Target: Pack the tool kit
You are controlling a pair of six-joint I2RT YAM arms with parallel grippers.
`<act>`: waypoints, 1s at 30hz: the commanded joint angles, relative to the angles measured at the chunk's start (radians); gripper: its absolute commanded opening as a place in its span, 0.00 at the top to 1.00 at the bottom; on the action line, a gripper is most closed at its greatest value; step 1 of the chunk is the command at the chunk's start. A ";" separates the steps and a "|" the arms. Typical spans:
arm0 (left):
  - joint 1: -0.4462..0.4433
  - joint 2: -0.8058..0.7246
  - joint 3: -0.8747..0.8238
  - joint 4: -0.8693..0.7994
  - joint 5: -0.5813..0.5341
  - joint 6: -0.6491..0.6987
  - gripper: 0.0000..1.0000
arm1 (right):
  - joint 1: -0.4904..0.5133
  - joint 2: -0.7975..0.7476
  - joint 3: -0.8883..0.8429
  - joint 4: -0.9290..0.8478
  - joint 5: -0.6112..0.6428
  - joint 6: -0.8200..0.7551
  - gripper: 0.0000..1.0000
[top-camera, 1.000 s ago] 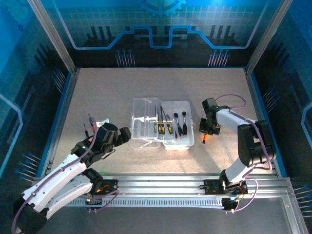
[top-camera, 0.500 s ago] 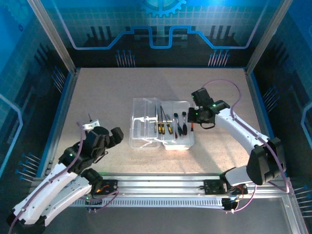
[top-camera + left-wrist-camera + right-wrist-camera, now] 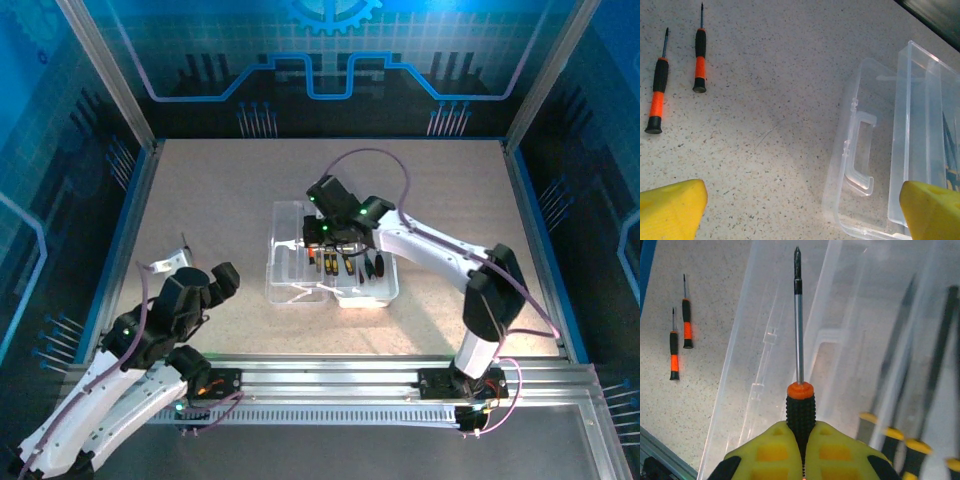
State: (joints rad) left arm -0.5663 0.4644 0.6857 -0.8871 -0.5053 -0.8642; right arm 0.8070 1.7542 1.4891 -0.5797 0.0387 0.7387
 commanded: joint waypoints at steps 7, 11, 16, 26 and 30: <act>0.006 0.022 0.062 0.000 -0.021 0.028 0.01 | 0.007 0.095 0.028 0.052 -0.030 0.123 0.87; 0.007 0.028 0.073 0.012 -0.016 0.064 0.01 | 0.006 0.101 0.037 0.046 -0.037 0.130 0.79; 0.007 0.053 0.084 0.039 -0.019 0.090 0.01 | -0.003 0.094 0.027 0.053 -0.060 0.137 0.73; 0.007 0.083 0.074 0.047 -0.027 0.082 0.01 | -0.009 -0.009 -0.034 0.086 -0.083 0.078 0.71; 0.008 0.077 0.065 0.070 -0.024 0.090 0.01 | -0.036 -0.099 -0.065 0.090 -0.097 -0.012 0.67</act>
State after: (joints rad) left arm -0.5655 0.5438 0.7437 -0.8383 -0.5087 -0.8047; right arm 0.7979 1.7504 1.4429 -0.4988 -0.0402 0.8047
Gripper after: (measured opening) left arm 0.994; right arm 0.321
